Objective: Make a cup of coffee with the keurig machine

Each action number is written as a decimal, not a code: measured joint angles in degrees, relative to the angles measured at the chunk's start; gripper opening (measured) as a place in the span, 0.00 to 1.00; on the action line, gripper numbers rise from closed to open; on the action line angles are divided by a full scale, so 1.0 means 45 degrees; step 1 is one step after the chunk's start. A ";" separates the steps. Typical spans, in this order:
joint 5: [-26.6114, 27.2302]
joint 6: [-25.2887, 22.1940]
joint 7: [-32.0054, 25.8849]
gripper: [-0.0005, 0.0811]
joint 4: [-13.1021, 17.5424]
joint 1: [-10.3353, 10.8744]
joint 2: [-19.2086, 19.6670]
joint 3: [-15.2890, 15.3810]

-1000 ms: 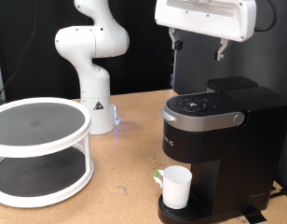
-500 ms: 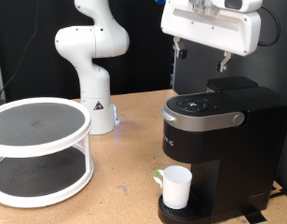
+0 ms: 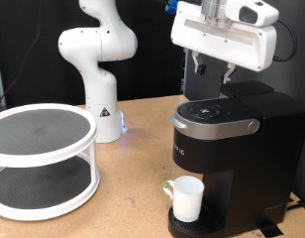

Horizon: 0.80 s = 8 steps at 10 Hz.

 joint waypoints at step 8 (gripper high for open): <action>-0.0821 0.1314 0.0455 0.01 -0.1102 -0.0021 0.0021 -0.0034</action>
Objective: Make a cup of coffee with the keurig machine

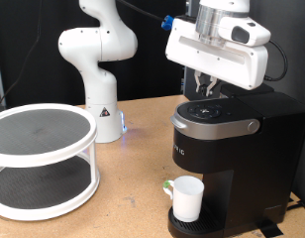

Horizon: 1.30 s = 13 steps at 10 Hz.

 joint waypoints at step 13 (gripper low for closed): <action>-0.0673 0.0853 0.0864 0.01 -0.0310 0.0003 0.0691 0.0012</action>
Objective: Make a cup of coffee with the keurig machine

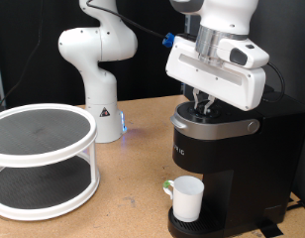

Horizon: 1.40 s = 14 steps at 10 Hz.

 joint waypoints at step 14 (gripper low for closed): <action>0.0219 -0.1262 0.0431 0.01 0.0061 0.0011 -0.0107 0.0023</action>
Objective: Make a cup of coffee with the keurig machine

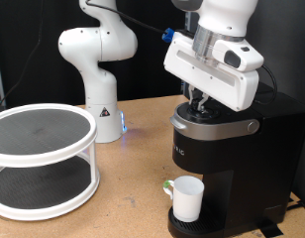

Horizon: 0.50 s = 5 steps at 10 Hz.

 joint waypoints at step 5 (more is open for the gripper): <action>0.0415 0.0019 -0.0077 0.01 0.0040 -0.0032 0.0024 -0.0086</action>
